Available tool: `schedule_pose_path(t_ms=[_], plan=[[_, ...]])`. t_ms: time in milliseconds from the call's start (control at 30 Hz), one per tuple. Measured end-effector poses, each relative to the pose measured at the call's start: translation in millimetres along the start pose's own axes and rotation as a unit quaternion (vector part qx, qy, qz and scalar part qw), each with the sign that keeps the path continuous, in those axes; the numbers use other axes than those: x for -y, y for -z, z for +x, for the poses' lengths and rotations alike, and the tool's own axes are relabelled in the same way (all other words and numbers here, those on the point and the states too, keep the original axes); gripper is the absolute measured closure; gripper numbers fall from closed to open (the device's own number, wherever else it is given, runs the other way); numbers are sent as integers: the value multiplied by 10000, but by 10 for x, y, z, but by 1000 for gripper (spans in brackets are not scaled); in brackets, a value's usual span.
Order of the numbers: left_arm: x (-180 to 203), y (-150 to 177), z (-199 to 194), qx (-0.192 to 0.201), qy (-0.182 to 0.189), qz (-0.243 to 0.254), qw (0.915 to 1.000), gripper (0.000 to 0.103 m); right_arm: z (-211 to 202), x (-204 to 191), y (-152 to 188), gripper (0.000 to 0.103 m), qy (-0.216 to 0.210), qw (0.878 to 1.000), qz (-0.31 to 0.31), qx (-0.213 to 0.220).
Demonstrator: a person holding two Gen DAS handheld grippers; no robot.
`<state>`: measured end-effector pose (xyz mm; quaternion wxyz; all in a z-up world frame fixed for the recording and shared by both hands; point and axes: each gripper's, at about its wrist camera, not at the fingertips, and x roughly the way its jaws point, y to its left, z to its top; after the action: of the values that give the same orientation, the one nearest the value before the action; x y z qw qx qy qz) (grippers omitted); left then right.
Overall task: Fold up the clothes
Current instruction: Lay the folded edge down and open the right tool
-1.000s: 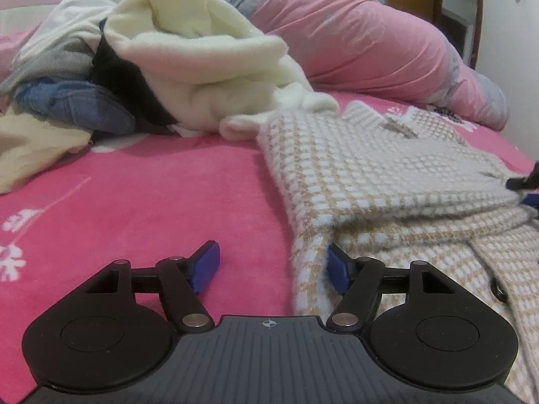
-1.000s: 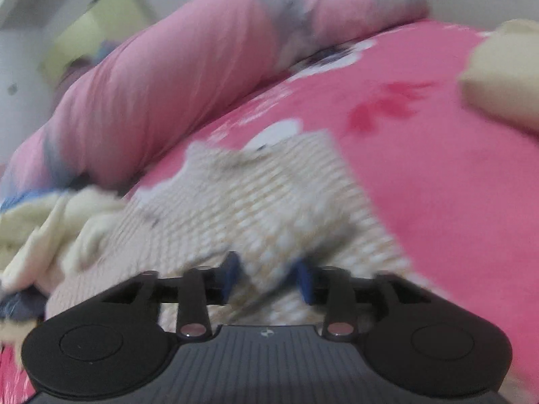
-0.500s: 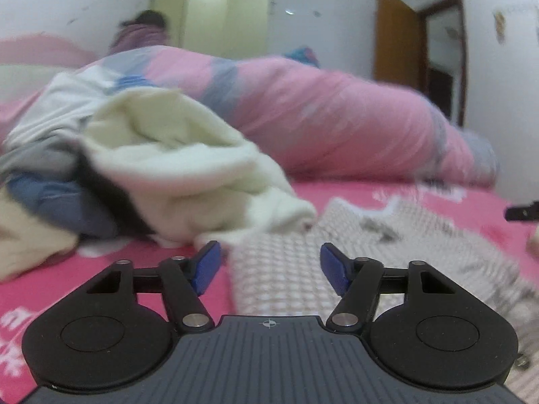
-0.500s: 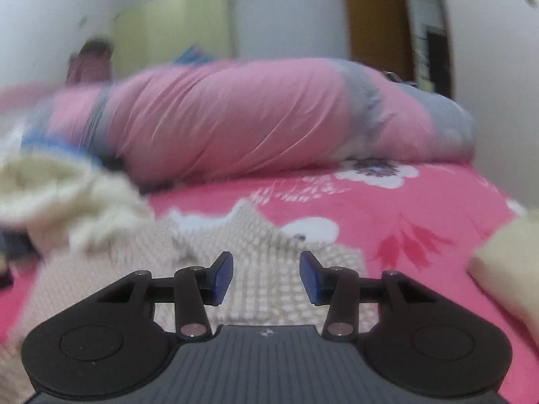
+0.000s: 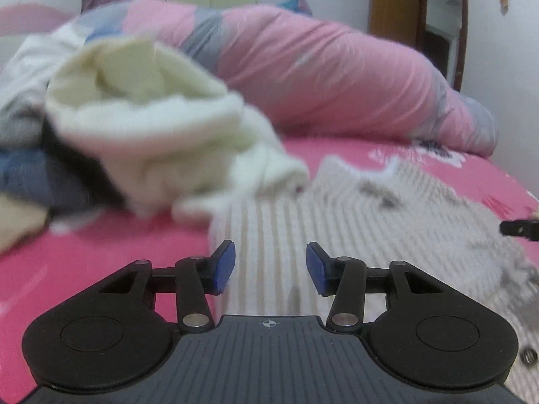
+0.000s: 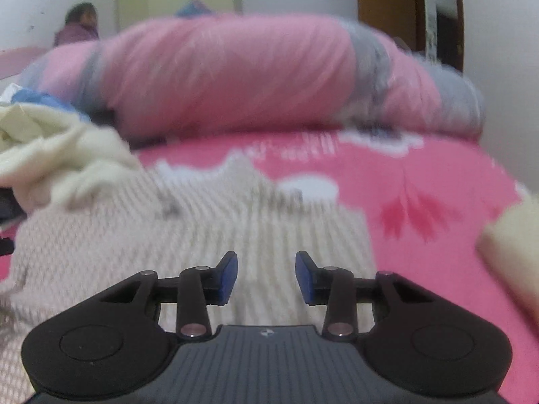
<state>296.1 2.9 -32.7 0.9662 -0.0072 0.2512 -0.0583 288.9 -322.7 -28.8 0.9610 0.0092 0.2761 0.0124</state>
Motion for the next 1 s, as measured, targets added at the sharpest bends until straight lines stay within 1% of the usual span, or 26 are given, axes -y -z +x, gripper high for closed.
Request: schedule_pose_path(t_ms=[33,67,100,167,200,233,300,333,467,567,600,667,700,767,833,900,933,967,1000], plan=[[12,-46,141,-79,-80,33,9999,55,34,-12,-59,63,15,10000,-48,77],[25,-92,281,-157,-161,66,9997,55,132,23,-64,63,84,10000,-15,22],[-8,-94,484,-400,-260,79,9988,54,240,63,-52,63,171,9998,14,-59],[-65,-25,735,-698,-271,-34,9972,52,578,205,174,61,507,9975,44,-489],[-91,12,848,-829,-263,-98,9962,52,640,313,317,60,352,9984,222,-374],[-73,16,861,-833,-291,-42,9961,52,609,409,323,60,180,9982,486,-299],[-47,26,851,-807,-321,26,9962,52,580,538,248,60,-6,9959,836,-357],[-35,31,847,-797,-333,53,9963,52,596,549,282,60,-32,9956,877,-337],[-46,-31,789,-809,-330,40,9962,52,576,518,285,60,48,9963,812,-285],[-24,-104,544,-637,-365,214,9971,51,387,558,228,61,89,9940,1059,-271],[-11,-127,426,-525,-292,364,9975,51,288,560,187,61,134,9937,1075,-279],[18,-171,173,-272,-98,711,9970,48,-8,551,70,61,145,9962,856,-98],[43,-171,68,-164,6,912,9957,46,-166,531,31,61,62,9976,690,19],[113,-134,-29,-142,200,1271,9916,45,-375,480,34,61,-133,9991,388,98],[173,-5,-10,-345,401,1504,9872,45,-376,406,165,60,-195,9997,60,-155],[179,162,83,-489,393,1458,9873,44,-125,349,422,60,-62,9969,-263,-739],[178,248,134,-556,375,1419,9876,44,-13,330,578,59,-22,9958,-382,-833],[178,334,184,-623,358,1380,9878,44,-26,316,578,59,5,9963,-435,-737],[167,313,183,-674,344,1297,9887,44,-38,303,568,59,32,9966,-476,-670]])
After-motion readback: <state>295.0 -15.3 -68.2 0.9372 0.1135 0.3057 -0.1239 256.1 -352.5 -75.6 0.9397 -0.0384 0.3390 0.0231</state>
